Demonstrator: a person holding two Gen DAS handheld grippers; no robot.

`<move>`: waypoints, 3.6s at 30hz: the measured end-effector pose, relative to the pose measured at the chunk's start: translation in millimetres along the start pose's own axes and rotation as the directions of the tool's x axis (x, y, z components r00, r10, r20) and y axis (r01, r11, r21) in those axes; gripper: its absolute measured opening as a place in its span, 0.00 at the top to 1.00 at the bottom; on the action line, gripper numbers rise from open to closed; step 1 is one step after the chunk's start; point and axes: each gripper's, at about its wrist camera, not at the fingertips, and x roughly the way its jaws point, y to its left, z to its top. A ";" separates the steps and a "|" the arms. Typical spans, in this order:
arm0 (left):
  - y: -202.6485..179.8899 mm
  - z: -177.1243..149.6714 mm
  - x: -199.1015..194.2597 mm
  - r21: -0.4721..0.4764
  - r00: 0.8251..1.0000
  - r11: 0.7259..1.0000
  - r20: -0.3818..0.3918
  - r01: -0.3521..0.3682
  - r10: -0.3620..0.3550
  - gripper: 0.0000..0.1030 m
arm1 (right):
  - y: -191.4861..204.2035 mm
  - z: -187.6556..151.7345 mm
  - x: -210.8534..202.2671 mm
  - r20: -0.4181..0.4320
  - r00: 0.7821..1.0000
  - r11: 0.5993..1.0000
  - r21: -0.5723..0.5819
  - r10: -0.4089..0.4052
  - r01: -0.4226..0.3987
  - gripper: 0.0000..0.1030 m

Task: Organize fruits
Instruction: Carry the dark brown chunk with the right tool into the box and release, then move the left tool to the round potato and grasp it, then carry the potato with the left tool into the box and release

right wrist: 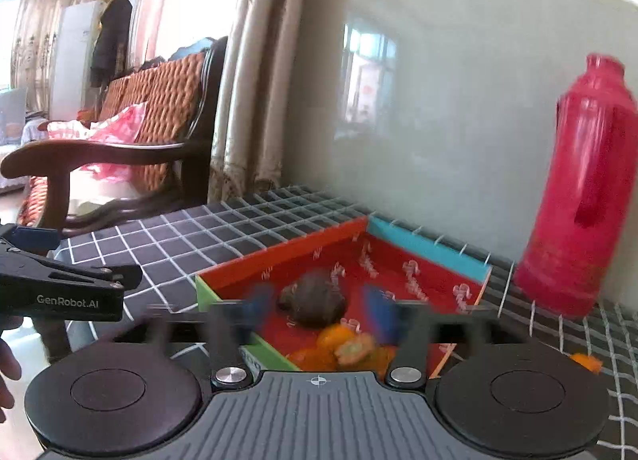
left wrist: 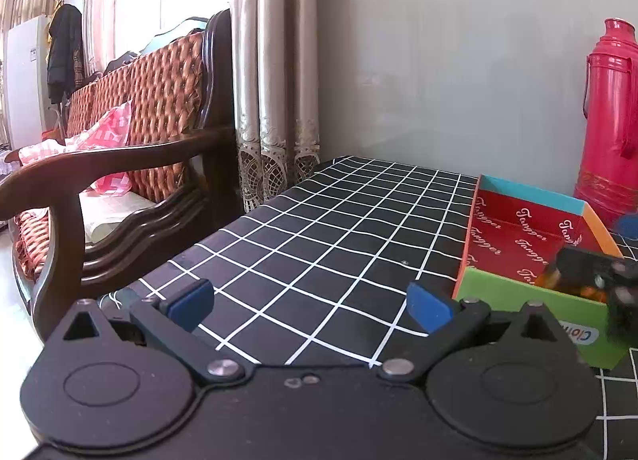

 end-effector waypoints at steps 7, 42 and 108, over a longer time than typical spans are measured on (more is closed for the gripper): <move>-10.6 1.0 -2.2 0.008 1.000 1.000 0.005 0.022 -0.022 0.06 | -17.2 1.3 -14.6 0.065 0.995 0.997 0.026 -0.074 0.072 0.00; -186.0 -9.7 -46.4 0.144 0.921 0.917 0.068 0.372 -0.384 0.06 | -194.4 -58.6 -135.2 -0.083 0.899 0.881 0.177 -0.431 0.439 0.00; -130.7 4.7 5.7 0.117 0.960 0.953 -0.025 0.278 -0.277 0.50 | -192.6 -69.8 -87.5 -0.191 0.915 0.873 0.281 -0.356 0.399 0.00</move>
